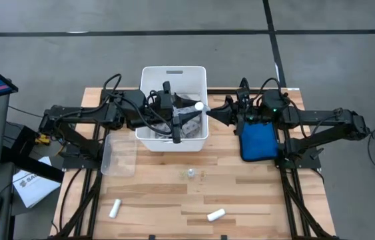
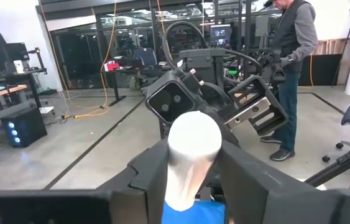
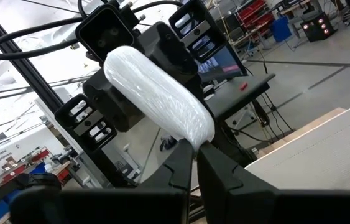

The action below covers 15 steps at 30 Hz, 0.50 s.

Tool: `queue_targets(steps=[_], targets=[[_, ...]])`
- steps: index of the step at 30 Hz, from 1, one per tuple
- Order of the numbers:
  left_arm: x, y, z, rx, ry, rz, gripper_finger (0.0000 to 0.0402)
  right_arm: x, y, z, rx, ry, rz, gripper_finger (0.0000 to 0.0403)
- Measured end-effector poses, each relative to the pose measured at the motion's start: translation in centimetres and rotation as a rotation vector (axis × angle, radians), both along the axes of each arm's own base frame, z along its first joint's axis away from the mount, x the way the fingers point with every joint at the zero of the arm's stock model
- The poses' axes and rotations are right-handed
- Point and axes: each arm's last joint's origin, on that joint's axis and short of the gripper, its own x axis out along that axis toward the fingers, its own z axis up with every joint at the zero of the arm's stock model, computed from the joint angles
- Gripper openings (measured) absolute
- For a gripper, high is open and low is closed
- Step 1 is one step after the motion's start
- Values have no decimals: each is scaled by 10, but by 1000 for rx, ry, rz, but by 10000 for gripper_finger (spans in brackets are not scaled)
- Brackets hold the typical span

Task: Pick & Place Medicine items
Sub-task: Put the top right rolled gauze into the transparent bin

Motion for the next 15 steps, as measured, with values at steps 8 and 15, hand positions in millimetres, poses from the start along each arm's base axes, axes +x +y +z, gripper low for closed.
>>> queue_targets(steps=[8, 15], targets=[[0, 0, 0, 0, 0, 0, 94, 0, 0, 0, 0, 0, 0, 13], [0, 0, 0, 0, 0, 1, 88, 0, 0, 0, -13, 0, -1, 14]])
